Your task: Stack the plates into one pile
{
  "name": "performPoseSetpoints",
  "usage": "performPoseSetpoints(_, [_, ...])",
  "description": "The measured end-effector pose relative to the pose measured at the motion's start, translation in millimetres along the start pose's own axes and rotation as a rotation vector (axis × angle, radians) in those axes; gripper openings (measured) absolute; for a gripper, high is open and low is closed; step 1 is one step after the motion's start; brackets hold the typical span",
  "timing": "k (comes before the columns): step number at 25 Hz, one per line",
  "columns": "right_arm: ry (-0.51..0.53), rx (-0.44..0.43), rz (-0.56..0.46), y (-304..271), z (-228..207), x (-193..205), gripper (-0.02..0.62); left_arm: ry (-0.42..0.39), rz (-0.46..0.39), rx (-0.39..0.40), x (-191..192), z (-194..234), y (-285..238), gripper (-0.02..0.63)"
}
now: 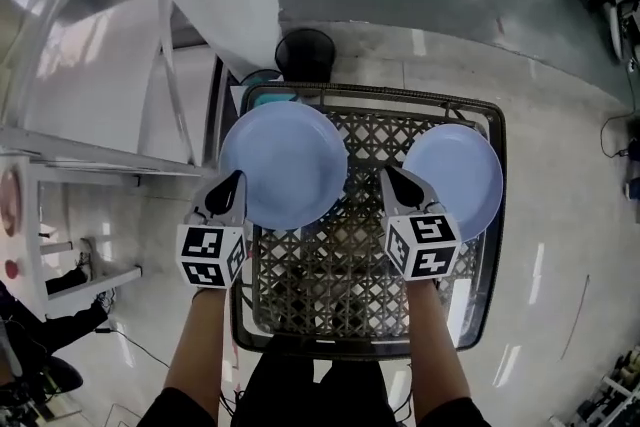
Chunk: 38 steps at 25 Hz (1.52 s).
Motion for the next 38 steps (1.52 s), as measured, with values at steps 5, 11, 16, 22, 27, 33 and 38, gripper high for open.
performPoseSetpoints(5, [-0.03,0.045,-0.02,29.4,-31.4,4.1,0.009,-0.036,-0.009,0.044,-14.7,-35.0,-9.2,-0.005])
performPoseSetpoints(11, [-0.079,0.115,-0.033,71.6,-85.7,17.8,0.009,-0.075,-0.017,0.113,-33.0,-92.5,-30.2,-0.005])
performPoseSetpoints(16, [-0.122,0.184,-0.048,111.7,-139.0,32.4,0.009,-0.114,-0.027,0.186,-48.4,-154.3,-52.2,-0.005])
performPoseSetpoints(22, [-0.18,0.258,-0.06,160.2,-198.3,50.7,0.009,-0.158,-0.02,0.274,-62.0,-229.8,-74.4,-0.005])
performPoseSetpoints(27, [-0.207,0.288,-0.066,187.4,-232.7,61.3,0.009,-0.172,-0.015,0.301,-68.0,-272.0,-85.7,-0.005])
performPoseSetpoints(33, [-0.209,0.284,-0.07,194.5,-250.0,65.0,0.009,-0.181,-0.01,0.299,-71.1,-290.9,-92.1,-0.005])
performPoseSetpoints(38, [-0.209,0.274,-0.059,190.3,-255.2,66.4,0.021,-0.171,0.008,0.285,-67.4,-291.1,-95.5,-0.005])
Point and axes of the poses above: the fingertips, and each gripper's own axes: y backward along the fingers, z to its left, x out of its underside, the point moved 4 cm from there along y, backward along the fingers, and after that the axes turned 9 degrees about -y, right-handed, at the moved point
